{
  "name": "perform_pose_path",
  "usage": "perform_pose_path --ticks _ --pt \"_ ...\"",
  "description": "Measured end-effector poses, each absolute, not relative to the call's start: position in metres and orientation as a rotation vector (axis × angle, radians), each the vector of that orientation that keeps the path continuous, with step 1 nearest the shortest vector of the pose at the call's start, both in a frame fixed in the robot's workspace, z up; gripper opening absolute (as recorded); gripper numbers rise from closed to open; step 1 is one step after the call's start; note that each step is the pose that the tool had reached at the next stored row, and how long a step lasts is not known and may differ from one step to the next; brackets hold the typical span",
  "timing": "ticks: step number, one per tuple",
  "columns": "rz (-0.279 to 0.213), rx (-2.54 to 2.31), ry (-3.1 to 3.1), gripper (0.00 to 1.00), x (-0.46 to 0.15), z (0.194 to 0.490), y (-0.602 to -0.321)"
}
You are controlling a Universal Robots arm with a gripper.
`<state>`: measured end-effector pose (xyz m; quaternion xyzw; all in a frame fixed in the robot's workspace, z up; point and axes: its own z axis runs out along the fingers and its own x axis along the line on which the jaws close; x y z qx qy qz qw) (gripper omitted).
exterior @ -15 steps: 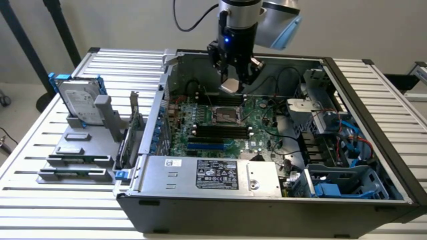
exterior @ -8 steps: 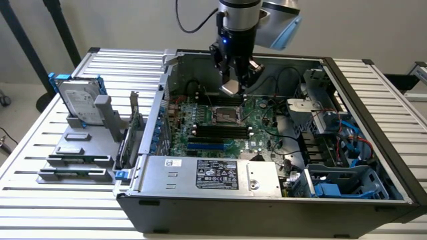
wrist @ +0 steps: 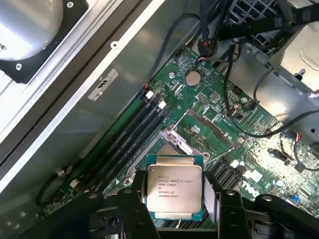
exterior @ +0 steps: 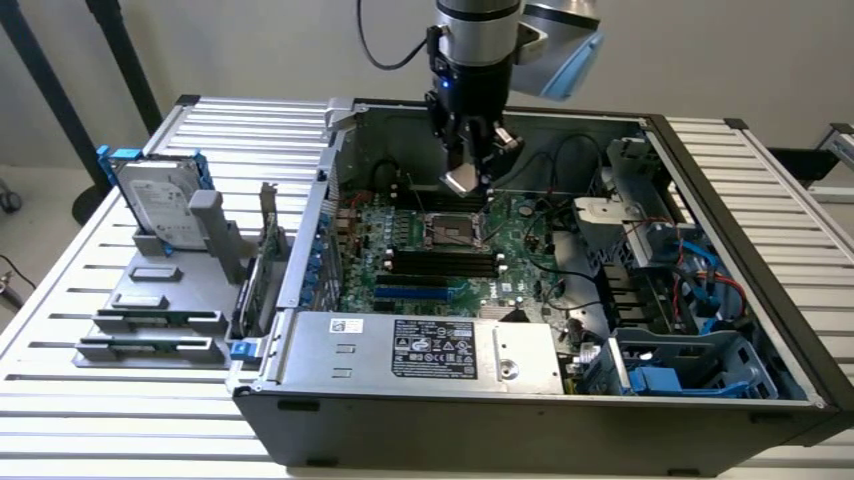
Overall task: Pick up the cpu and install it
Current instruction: 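Place the cpu into insertion slot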
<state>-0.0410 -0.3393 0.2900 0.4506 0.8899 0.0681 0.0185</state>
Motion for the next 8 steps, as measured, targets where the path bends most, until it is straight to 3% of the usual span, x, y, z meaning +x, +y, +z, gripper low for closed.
perform_pose_path --ticks 8 --pt "0.206 1.591 2.647 0.55 -0.0411 0.2862 -0.3393"
